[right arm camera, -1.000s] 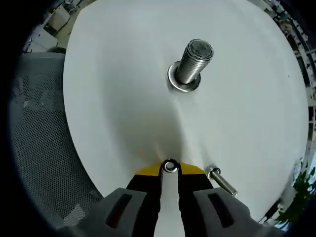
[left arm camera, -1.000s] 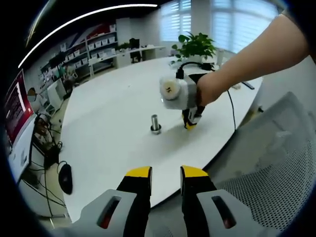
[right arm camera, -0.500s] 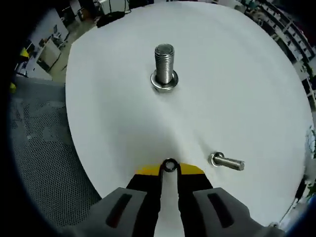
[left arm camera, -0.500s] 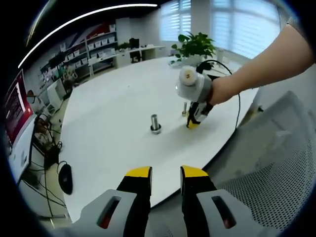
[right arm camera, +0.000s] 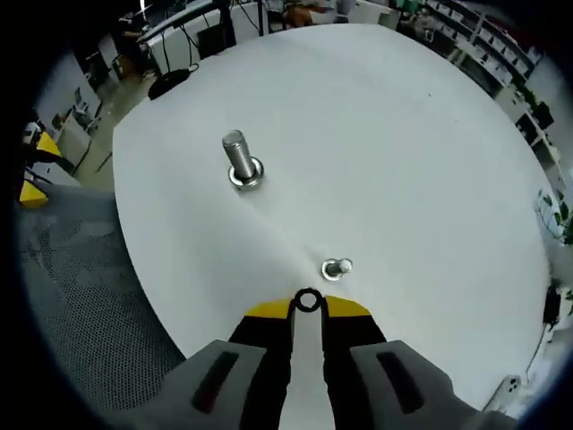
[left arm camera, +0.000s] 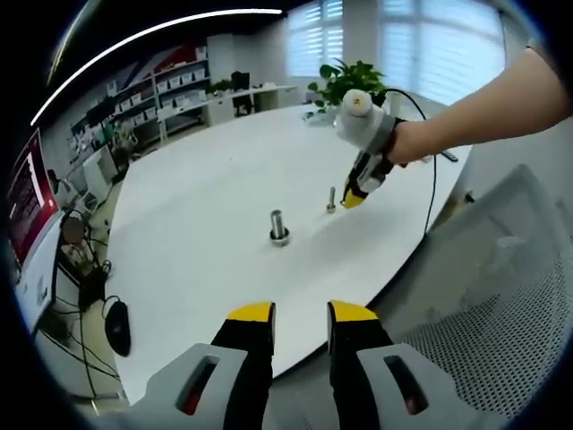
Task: Place the washer onto the threaded stud by aligning its center hole with the stud, sliding it down to the base, and recovering from edge contact or off-axis alignment until the washer reaches the visible bottom stop.
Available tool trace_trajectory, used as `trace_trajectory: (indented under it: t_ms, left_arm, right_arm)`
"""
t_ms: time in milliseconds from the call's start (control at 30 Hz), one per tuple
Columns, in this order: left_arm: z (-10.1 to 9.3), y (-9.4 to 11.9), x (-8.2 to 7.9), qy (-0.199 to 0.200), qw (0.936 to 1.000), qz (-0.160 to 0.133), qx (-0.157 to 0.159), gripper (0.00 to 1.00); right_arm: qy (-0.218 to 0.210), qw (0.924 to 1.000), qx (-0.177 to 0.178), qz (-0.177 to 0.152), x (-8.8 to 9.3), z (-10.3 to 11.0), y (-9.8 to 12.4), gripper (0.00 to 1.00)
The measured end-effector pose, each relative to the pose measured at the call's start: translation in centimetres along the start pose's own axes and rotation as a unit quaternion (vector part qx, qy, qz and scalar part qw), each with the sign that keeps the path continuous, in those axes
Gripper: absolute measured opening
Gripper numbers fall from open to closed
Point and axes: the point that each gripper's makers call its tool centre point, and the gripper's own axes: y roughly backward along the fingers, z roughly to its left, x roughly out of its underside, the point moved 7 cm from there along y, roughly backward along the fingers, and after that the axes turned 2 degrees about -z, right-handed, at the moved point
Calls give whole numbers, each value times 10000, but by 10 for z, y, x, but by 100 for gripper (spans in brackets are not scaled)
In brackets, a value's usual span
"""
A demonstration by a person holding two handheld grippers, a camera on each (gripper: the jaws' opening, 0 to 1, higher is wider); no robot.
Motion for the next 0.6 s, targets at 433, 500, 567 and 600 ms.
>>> trace_trajectory:
  t_ms: [433,500,567,600]
  left_arm:
    - [0,0,-1,2,10000,-24,15,21]
    - [0,0,0,-14,10000,-2,19,21]
    - [0,0,0,-12,10000,-9,17,21]
    - [0,0,0,-4,10000,-12,12,21]
  right_arm:
    - [419,9979,318,-383,-27,-12,18,13]
    - [489,9983,224,-245,-27,-10,13,13]
    - [776,9964,311,-126,-26,-11,9,13]
    - [789,9963,322,-112,-26,-11,8,13]
